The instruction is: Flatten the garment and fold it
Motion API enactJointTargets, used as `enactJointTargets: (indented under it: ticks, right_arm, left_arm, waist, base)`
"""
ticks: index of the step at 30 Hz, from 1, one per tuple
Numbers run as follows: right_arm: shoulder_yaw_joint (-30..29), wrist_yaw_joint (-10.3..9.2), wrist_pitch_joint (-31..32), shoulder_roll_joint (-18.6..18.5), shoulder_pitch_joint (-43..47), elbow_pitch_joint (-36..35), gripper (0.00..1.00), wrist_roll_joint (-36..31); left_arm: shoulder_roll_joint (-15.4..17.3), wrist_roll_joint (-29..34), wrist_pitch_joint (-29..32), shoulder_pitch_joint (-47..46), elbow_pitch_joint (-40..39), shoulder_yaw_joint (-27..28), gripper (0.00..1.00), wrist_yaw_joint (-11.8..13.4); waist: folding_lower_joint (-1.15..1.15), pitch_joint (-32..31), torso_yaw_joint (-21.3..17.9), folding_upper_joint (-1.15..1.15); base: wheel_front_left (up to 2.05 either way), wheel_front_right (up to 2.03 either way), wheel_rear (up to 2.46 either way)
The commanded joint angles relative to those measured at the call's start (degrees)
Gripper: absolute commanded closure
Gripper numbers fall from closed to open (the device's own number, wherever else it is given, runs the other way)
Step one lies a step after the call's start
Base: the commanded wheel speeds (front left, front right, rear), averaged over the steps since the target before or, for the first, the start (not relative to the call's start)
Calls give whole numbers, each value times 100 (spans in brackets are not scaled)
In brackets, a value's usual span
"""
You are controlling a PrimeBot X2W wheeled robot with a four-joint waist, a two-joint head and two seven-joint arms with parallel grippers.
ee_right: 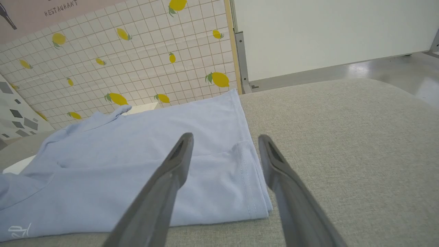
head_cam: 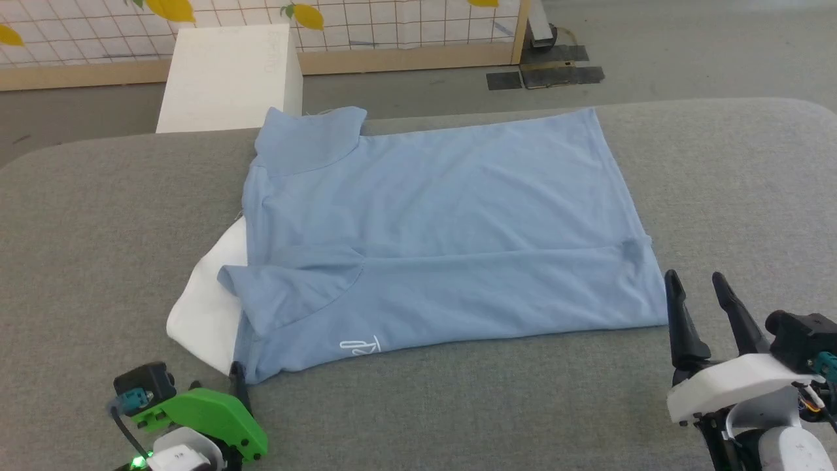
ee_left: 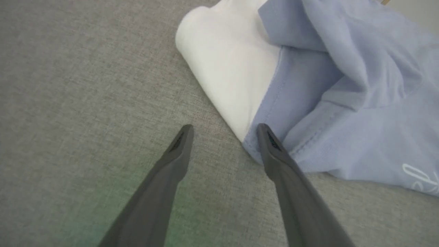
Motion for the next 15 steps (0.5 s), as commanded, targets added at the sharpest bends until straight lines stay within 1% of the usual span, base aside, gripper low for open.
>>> enactJointTargets:
  ticks: [1,3,4,5,6,9,15]
  right_arm:
    - [31,-6,6,22,32,-34,0,-45]
    - [42,-6,27,28,32,-32,0,-43]
    - [45,-6,45,31,32,-36,0,-45]
    - [47,-6,57,32,31,-40,0,-50]
    - [44,-6,68,34,32,-45,0,-62]
    - [21,-6,68,38,30,-60,0,-112]
    - [-90,-6,37,42,-113,2,0,-474]
  left_arm:
    - [4,-119,195,-142,70,26,0,71]
    - [18,-215,519,-186,152,2,0,112]
    - [21,-293,734,-198,186,-20,35,111]
    - [35,-347,879,-210,194,-35,56,99]
    - [57,-401,1029,-218,192,-56,100,71]
    - [133,-493,1291,-200,119,-102,100,-9]
    - [192,-500,1246,-187,-37,-97,100,-65]
  waist:
    - [0,17,-86,0]
    - [0,25,-136,0]
    - [0,32,-168,0]
    - [0,39,-190,0]
    - [0,46,-212,0]
    - [0,66,-250,0]
    - [0,136,-192,0]
  base:
    - [0,0,0]
    - [0,0,0]
    - [0,0,0]
    - [0,0,0]
    - [0,0,0]
    - [0,0,0]
    - [0,0,0]
